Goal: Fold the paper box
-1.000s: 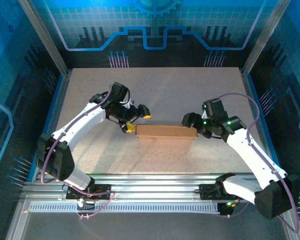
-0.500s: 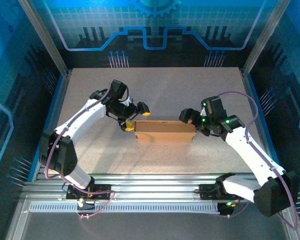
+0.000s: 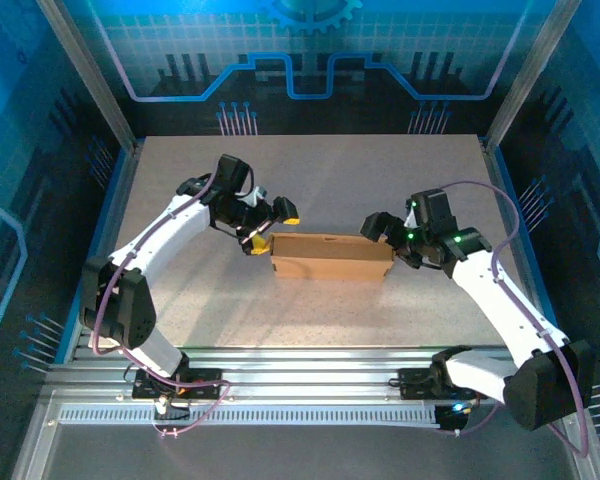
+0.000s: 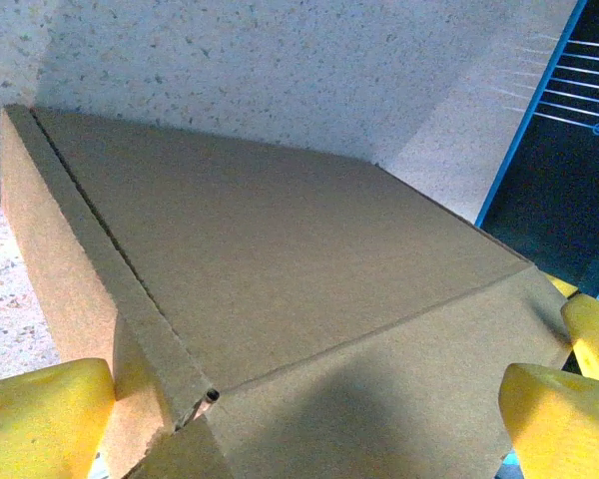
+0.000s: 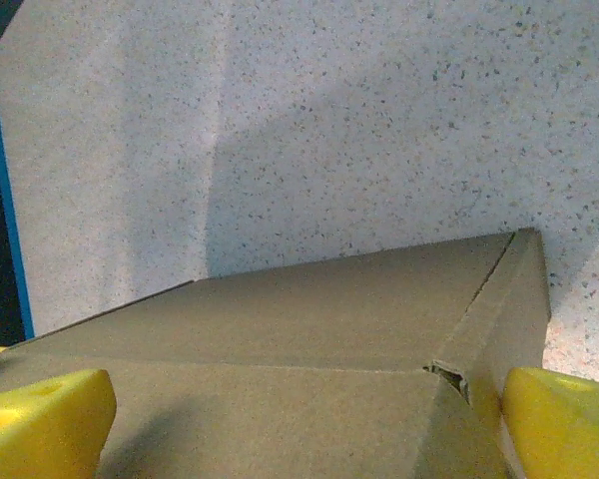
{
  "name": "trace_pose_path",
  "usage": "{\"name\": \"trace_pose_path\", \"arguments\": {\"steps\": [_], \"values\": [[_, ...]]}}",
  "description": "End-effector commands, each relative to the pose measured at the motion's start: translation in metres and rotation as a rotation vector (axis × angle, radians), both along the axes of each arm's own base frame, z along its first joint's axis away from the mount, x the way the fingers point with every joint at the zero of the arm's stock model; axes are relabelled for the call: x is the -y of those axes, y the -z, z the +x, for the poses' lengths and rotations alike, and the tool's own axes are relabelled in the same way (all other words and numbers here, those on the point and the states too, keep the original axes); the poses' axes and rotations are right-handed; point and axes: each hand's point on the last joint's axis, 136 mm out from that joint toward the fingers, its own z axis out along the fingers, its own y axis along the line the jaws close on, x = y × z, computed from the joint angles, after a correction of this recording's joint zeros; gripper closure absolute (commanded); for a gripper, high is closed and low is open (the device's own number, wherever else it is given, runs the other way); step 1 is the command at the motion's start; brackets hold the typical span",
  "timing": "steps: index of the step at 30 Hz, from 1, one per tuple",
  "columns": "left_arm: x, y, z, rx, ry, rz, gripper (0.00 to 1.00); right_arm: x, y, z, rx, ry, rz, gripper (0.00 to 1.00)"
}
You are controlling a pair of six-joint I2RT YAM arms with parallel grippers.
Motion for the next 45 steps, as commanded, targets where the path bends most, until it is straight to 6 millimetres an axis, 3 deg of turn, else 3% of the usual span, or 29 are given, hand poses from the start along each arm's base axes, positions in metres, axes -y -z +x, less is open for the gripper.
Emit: {"name": "trace_pose_path", "arguments": {"steps": [1,17,29,33,38,43,45], "values": [[0.004,-0.016,0.011,0.079,0.039,-0.03,0.01,-0.001,-0.019,0.009,0.053,-0.023,0.035,0.0],[-0.011,-0.003,0.012,0.085,0.043,0.043,0.01,0.022,-0.018,0.017,0.049,0.013,0.043,0.0],[-0.031,-0.038,0.01,0.378,0.134,0.167,0.01,0.038,-0.054,0.013,0.249,-0.111,-0.045,0.03],[-0.031,-0.037,0.0,0.395,0.204,0.166,0.1,0.035,-0.058,0.006,0.281,-0.176,-0.073,0.21],[-0.032,-0.033,-0.009,0.415,0.272,0.185,0.18,0.045,-0.049,-0.001,0.263,-0.177,-0.152,0.26],[-0.03,-0.025,-0.014,0.424,0.337,0.223,0.41,0.048,-0.046,-0.001,0.267,-0.2,-0.194,0.31],[-0.029,-0.022,-0.014,0.422,0.354,0.243,0.43,0.048,-0.046,-0.002,0.27,-0.212,-0.202,0.35]]}}
